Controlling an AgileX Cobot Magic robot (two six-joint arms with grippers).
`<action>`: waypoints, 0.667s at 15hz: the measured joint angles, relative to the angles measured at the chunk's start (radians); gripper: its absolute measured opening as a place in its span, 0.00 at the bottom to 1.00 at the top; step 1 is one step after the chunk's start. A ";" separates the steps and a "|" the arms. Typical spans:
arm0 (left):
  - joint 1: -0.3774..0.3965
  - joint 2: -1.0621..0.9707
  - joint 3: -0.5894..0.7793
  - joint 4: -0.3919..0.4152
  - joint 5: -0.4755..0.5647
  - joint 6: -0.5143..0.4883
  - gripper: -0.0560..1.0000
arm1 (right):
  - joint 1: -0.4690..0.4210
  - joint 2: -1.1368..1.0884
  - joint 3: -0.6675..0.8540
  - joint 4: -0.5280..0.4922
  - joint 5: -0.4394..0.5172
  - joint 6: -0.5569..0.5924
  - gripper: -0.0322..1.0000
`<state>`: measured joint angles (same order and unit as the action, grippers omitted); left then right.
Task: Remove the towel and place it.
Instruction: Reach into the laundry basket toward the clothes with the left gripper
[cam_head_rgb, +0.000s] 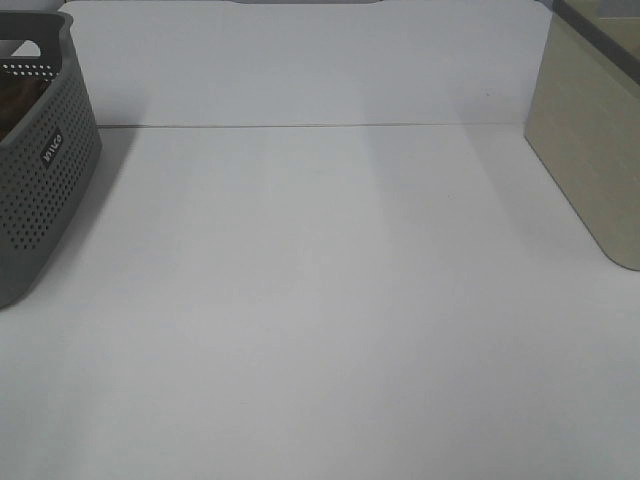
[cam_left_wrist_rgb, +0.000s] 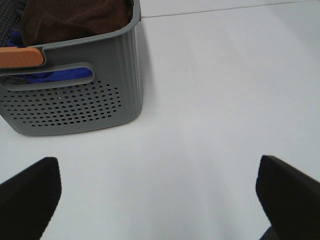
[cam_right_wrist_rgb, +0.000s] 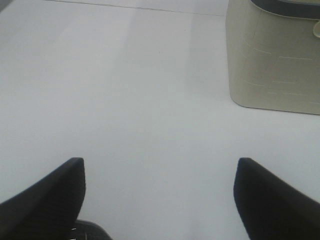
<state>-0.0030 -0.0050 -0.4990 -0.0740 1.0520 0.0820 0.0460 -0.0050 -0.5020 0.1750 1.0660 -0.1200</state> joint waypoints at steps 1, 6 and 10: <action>0.000 0.000 0.000 0.000 0.000 0.000 0.99 | 0.000 0.000 0.000 0.000 0.000 0.000 0.79; 0.000 0.000 0.000 0.000 0.000 0.000 0.99 | 0.000 0.000 0.000 0.000 0.000 0.000 0.79; 0.000 0.000 0.000 0.010 0.000 -0.004 0.99 | 0.000 0.000 0.000 0.000 0.000 0.000 0.79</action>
<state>-0.0030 -0.0050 -0.4990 -0.0640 1.0520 0.0780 0.0460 -0.0050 -0.5020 0.1750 1.0660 -0.1200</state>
